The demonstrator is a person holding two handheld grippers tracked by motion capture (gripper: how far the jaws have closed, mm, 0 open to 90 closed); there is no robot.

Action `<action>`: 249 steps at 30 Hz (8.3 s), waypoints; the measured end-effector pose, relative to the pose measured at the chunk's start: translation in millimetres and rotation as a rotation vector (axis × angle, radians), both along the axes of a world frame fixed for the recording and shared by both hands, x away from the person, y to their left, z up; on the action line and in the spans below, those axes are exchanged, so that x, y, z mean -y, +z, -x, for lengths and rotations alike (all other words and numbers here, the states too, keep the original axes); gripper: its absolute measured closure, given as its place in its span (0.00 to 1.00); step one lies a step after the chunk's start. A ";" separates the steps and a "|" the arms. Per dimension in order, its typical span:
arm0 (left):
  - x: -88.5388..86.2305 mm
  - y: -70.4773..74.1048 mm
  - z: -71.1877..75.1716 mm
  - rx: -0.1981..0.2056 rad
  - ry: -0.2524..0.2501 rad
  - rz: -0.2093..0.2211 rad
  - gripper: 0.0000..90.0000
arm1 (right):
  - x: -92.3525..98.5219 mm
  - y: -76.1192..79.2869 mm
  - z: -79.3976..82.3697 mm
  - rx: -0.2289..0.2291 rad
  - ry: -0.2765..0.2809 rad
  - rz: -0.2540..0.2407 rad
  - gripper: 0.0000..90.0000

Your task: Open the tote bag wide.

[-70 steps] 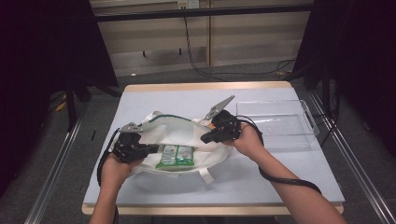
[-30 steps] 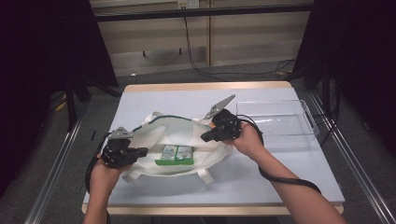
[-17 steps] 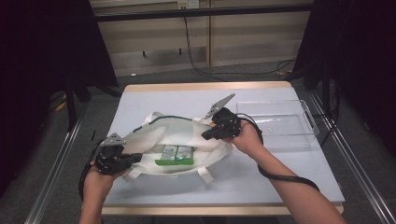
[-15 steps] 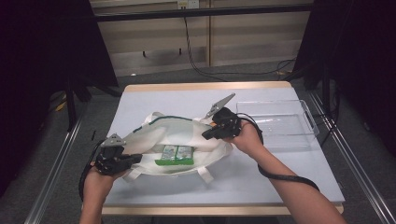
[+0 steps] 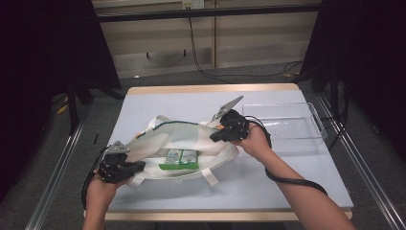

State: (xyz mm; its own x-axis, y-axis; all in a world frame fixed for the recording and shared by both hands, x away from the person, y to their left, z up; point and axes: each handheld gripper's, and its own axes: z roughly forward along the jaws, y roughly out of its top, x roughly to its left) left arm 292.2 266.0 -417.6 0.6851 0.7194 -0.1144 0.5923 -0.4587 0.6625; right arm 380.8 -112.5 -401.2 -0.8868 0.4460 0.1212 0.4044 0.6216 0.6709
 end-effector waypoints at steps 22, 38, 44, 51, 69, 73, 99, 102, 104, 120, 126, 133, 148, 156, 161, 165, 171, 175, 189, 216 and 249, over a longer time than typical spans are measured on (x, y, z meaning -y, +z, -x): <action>-0.2 -6.2 1.9 -0.024 -0.010 -0.007 0.98 | 2.9 -7.5 -7.2 -0.031 -0.032 0.025 1.00; 3.3 4.3 0.5 0.014 0.005 0.012 0.91 | -3.4 5.6 13.5 -0.001 0.023 -0.012 0.90; 3.8 7.9 -1.5 0.010 -0.003 0.010 0.90 | -7.2 8.2 24.2 0.011 0.055 0.001 0.84; 5.8 8.0 -4.0 0.011 -0.006 0.015 0.89 | -7.8 11.1 30.0 0.023 0.062 -0.004 0.78; 4.1 12.6 -5.3 0.008 0.010 0.019 0.83 | -16.8 26.3 40.6 0.054 0.085 -0.006 0.61; 4.2 14.0 -7.4 0.014 0.014 0.031 0.82 | -20.0 25.5 39.8 0.050 0.083 -0.001 0.59; 18.0 36.2 -9.1 0.054 0.014 0.040 0.52 | -35.4 25.5 45.2 0.048 0.125 0.016 0.48; 21.1 36.9 -9.4 0.061 0.018 0.041 0.48 | -36.6 26.1 46.9 0.051 0.131 0.017 0.47; 22.2 38.0 -10.0 0.058 0.016 0.031 0.45 | -36.8 26.2 46.9 0.048 0.134 0.016 0.47; 26.5 34.2 -12.8 0.063 0.022 0.021 0.35 | -47.8 23.7 53.1 0.043 0.172 0.019 0.45; 28.0 31.3 -13.9 0.063 0.023 0.005 0.31 | -54.3 20.0 54.7 0.037 0.192 0.023 0.46; 29.6 28.5 -14.4 0.059 0.033 0.017 0.27 | -60.5 15.1 56.4 0.016 0.225 0.030 0.57; 28.8 28.0 -13.9 0.062 0.027 0.012 0.27 | -73.5 6.2 59.7 -0.006 0.288 0.084 0.99; 30.3 27.4 -13.6 0.056 0.016 0.013 0.28 | -70.5 11.5 57.7 -0.008 0.275 0.083 1.00; 28.9 28.3 -12.5 0.056 0.017 0.027 0.28 | -63.1 19.1 53.9 -0.001 0.244 0.063 1.00; 30.3 26.8 -12.8 0.050 -0.008 0.023 0.30 | -57.8 24.9 50.3 0.003 0.218 0.046 1.00; 35.0 23.7 -12.5 0.024 -0.047 0.026 0.37 | -54.0 33.7 47.8 0.009 0.185 -0.002 1.00; 37.1 23.4 -11.6 0.016 -0.076 0.026 0.46 | -52.7 38.2 45.9 0.021 0.166 -0.008 1.00; 53.4 23.6 -10.7 0.057 -0.127 0.037 0.71 | -45.8 43.0 42.6 0.022 0.136 -0.033 1.00; 67.7 23.4 -12.5 0.097 -0.149 0.023 0.81 | -63.0 35.8 47.5 0.078 0.186 0.125 0.59; 75.8 28.5 -9.5 0.125 -0.171 0.022 0.80 | -77.2 27.9 41.9 0.096 0.184 0.262 0.66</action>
